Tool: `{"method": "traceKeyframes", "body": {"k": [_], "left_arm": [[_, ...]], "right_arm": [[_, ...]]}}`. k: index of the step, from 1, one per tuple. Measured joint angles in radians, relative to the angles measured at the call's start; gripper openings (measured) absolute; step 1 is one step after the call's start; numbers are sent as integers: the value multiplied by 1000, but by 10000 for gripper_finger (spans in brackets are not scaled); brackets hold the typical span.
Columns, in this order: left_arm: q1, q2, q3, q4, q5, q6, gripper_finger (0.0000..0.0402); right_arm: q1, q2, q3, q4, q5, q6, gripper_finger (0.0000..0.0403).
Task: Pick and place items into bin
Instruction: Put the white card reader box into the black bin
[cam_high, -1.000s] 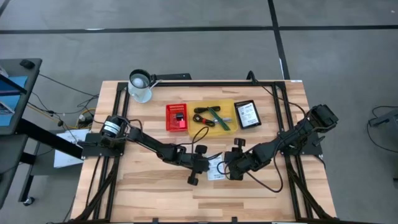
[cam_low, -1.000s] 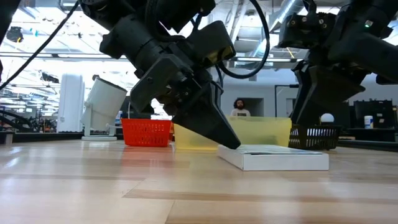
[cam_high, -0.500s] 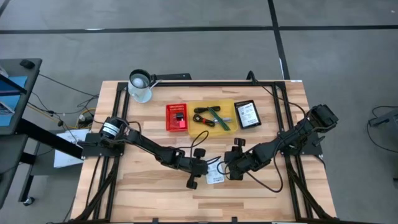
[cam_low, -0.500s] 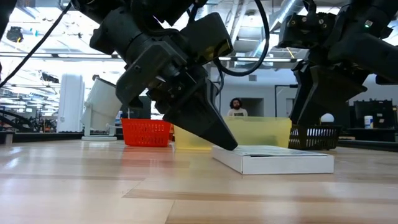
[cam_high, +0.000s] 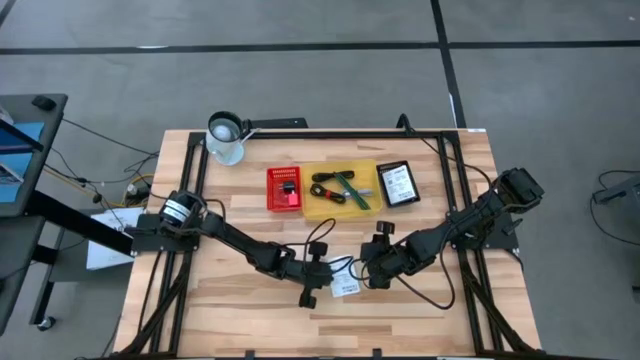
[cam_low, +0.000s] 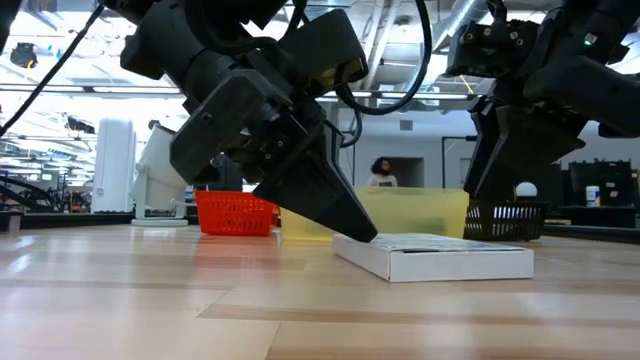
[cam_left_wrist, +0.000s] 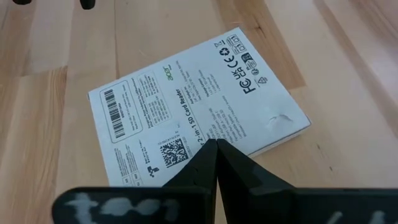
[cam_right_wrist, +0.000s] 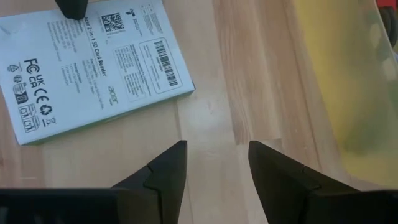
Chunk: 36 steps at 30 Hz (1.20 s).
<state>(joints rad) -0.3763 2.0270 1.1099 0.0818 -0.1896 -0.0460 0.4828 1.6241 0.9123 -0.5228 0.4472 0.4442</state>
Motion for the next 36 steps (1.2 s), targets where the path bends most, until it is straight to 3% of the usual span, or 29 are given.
{"method": "traceKeyframes", "body": {"k": [9,30,36], "left_arm": [[-38,-21,-5,-17,-105,16,0],[-76,-29,-3,-46,-190,-29,0],[-71,-33,-109,161,-173,-65,0]], "right_arm": [[0,0,0,1,0,0,167],[1,0,0,15,3,1,169],[2,0,0,39,3,1,168]]}}
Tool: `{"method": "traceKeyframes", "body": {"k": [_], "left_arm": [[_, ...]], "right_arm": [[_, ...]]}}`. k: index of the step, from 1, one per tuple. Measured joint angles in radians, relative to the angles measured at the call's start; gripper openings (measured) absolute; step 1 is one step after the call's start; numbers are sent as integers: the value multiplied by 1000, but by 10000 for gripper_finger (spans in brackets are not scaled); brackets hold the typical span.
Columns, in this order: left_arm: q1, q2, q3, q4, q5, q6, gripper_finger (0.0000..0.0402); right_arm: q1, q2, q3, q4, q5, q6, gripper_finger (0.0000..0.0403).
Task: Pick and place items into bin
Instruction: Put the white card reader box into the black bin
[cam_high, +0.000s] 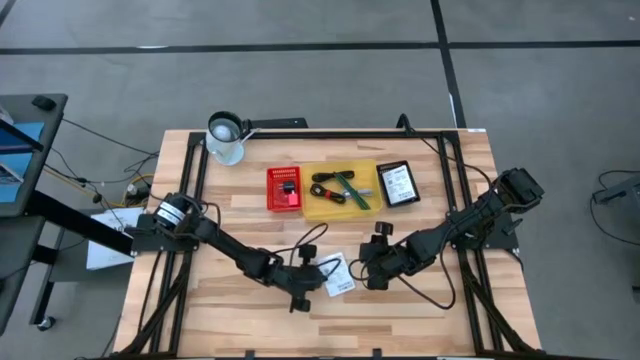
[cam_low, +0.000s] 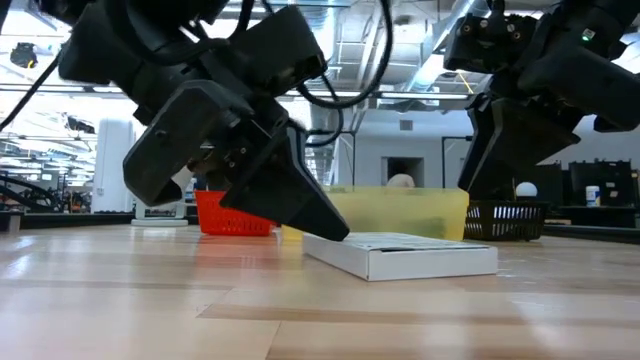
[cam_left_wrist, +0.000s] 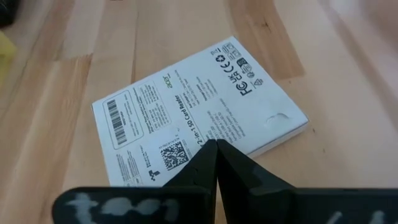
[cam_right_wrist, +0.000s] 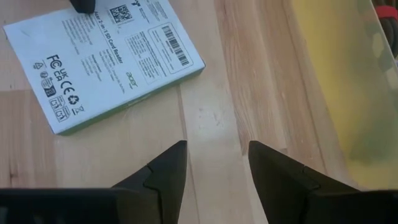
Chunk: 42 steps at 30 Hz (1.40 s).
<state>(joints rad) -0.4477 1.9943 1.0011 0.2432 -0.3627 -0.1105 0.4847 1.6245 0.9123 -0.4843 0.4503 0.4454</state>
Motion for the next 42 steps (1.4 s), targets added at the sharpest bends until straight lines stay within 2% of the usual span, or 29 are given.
{"method": "traceKeyframes", "body": {"k": [5,15,27,42], "left_arm": [[5,-1,-56,101,25,-38,0],[5,-1,-62,91,30,-97,0],[3,0,-221,373,46,-208,0],[-6,1,-231,401,9,-223,0]], "right_arm": [[0,0,0,-1,0,0,167],[0,0,0,-1,0,0,168],[0,0,0,-1,33,-1,170],[0,0,0,-1,50,0,173]]}}
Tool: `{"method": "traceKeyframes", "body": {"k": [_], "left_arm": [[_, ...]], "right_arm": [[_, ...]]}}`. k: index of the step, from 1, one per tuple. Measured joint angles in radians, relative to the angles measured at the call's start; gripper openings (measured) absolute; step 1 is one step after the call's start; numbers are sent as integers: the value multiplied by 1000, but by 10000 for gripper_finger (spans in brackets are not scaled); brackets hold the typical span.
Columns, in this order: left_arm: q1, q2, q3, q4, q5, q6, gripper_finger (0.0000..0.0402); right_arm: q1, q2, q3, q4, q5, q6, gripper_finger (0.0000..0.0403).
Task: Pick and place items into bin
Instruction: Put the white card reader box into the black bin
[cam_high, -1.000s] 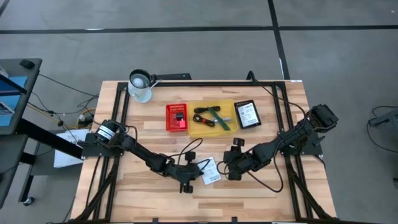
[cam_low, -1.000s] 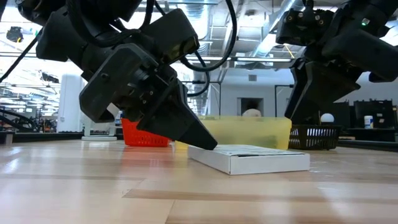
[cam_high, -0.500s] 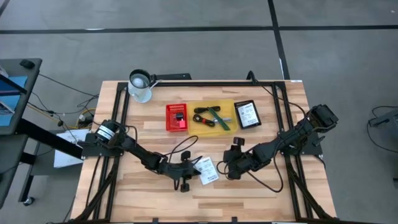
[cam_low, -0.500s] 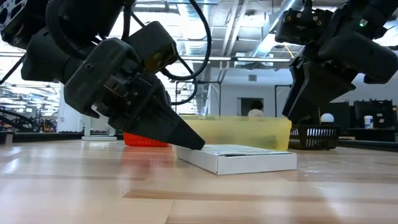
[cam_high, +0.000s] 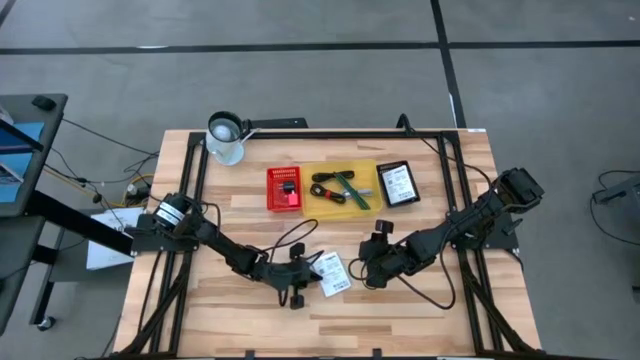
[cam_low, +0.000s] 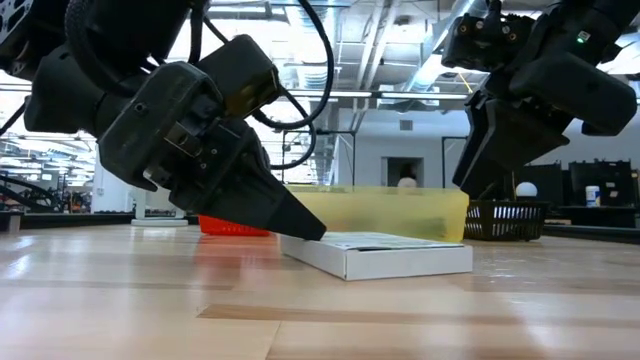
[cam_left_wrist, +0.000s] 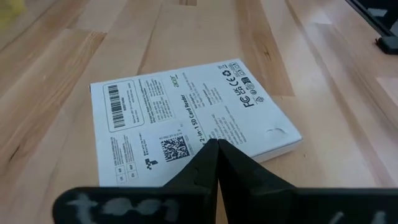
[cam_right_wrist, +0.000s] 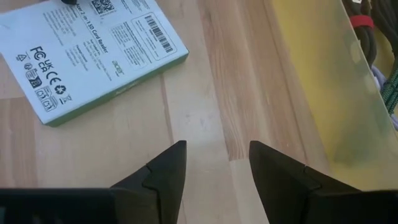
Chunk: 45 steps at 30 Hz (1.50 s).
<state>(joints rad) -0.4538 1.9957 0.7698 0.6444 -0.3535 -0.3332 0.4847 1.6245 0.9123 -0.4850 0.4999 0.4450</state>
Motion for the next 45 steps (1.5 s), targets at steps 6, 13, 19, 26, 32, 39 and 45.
{"method": "traceKeyframes", "body": {"k": [6,13,19,26,32,39,45], "left_arm": [[-5,-2,-42,47,-4,-64,0],[-16,-1,-82,99,-16,-104,0],[-21,1,-84,100,-26,-111,0],[-23,2,-84,100,-26,-117,0],[-26,2,-85,99,-26,-123,0],[-34,2,-86,98,-26,-130,0],[-40,2,-85,98,-32,-134,0]], "right_arm": [[0,0,0,0,0,0,173],[-3,0,0,0,5,0,173],[-3,0,0,0,25,0,173],[-3,0,0,0,26,0,173],[-3,0,0,0,25,0,173],[-3,0,0,42,25,0,173],[-3,0,0,110,-15,-1,174]]}}
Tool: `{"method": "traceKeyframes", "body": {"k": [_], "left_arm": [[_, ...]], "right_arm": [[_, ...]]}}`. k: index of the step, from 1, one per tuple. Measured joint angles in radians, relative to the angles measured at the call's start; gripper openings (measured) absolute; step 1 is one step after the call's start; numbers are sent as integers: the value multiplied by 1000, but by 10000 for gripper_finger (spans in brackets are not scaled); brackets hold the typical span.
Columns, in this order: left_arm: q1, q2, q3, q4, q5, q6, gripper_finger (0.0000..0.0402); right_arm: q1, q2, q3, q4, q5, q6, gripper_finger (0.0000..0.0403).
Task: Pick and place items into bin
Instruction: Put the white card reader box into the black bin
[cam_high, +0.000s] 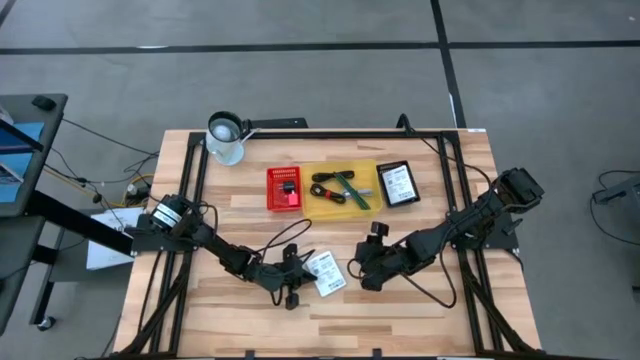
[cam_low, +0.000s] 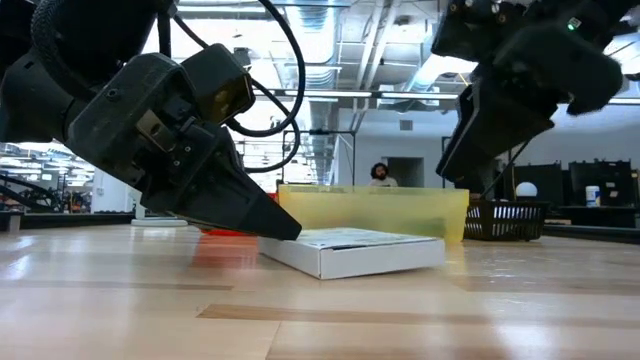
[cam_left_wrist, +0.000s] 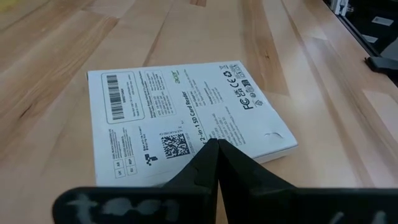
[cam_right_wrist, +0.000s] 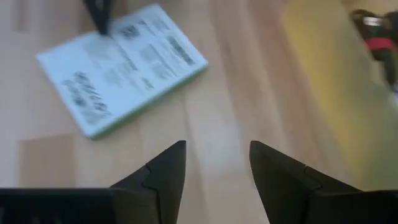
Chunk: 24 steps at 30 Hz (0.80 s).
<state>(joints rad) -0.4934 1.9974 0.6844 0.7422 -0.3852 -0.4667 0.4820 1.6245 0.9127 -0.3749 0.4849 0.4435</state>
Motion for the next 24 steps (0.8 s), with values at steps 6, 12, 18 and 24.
{"method": "traceKeyframes", "body": {"k": [6,12,18,24], "left_arm": [[-4,0,0,-1,-2,0,0],[-11,0,0,-1,-13,0,0],[-19,0,0,-2,-21,0,0],[-25,0,-1,-2,-35,0,0]], "right_arm": [[-18,0,0,88,-153,0,192],[-41,0,0,152,-271,1,220],[-86,45,3,257,-432,16,235],[-125,111,4,347,-580,88,235]]}}
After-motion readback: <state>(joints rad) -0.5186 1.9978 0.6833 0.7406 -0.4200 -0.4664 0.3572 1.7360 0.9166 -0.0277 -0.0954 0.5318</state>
